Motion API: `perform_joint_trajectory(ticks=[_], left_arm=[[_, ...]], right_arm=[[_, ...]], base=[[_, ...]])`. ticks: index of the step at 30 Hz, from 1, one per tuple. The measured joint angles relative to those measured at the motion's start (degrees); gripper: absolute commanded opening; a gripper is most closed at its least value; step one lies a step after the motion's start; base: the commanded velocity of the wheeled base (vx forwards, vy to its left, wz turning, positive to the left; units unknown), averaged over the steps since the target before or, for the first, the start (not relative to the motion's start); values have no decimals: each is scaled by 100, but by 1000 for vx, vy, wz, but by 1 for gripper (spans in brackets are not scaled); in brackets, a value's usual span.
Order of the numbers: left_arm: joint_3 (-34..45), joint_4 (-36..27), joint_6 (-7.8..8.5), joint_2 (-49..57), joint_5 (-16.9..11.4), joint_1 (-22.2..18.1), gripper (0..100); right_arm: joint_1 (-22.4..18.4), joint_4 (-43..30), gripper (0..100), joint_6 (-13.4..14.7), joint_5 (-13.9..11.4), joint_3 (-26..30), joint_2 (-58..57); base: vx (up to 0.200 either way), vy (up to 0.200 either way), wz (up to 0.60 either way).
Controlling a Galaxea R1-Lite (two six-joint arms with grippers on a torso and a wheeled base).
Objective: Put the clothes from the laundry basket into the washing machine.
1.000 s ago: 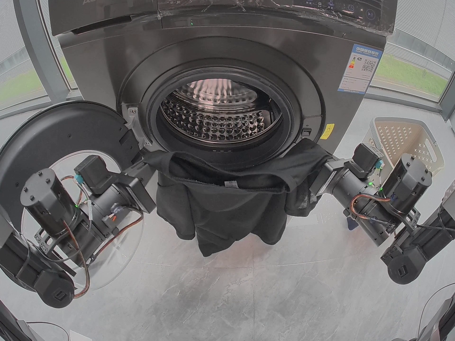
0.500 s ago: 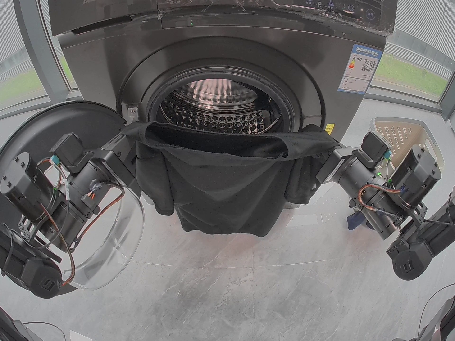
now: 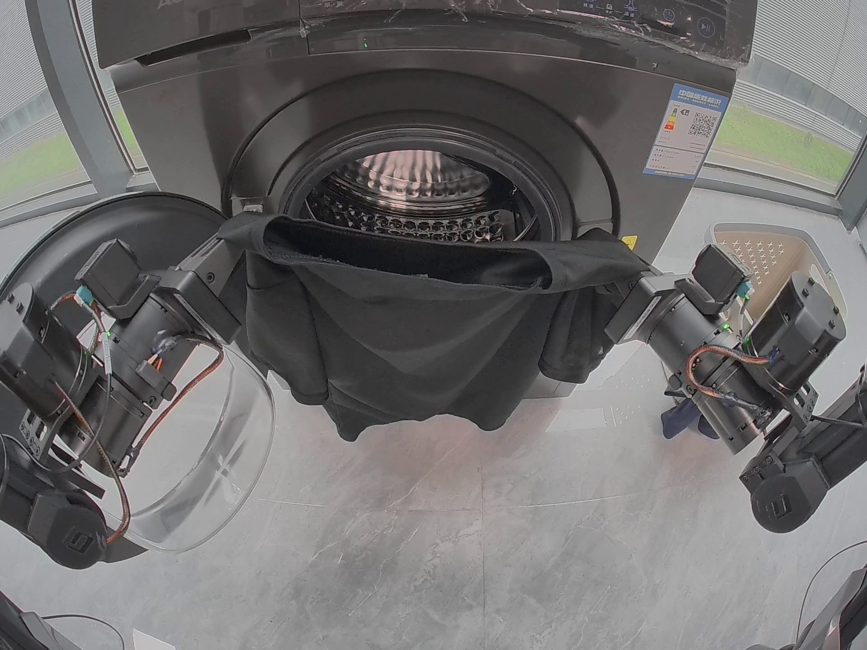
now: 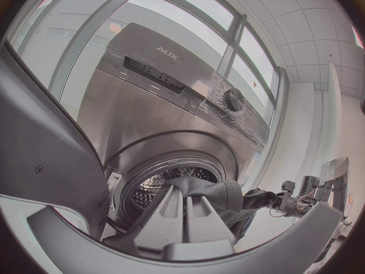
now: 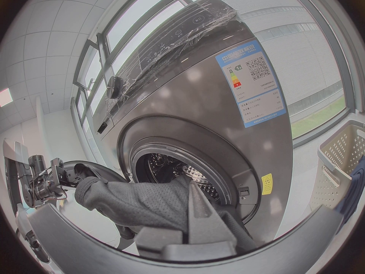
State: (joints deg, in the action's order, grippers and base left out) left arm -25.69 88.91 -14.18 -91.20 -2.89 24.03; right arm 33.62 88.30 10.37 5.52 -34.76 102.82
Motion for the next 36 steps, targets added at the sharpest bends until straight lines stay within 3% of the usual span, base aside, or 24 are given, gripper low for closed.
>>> perform_joint_trajectory(ticks=[36], left_arm=[[9, -6, 69, -137, -74, 124, 0]], right_arm=[[-221, 0, 0, -17, -17, -88, -122]], base=[[0, 0, 0]])
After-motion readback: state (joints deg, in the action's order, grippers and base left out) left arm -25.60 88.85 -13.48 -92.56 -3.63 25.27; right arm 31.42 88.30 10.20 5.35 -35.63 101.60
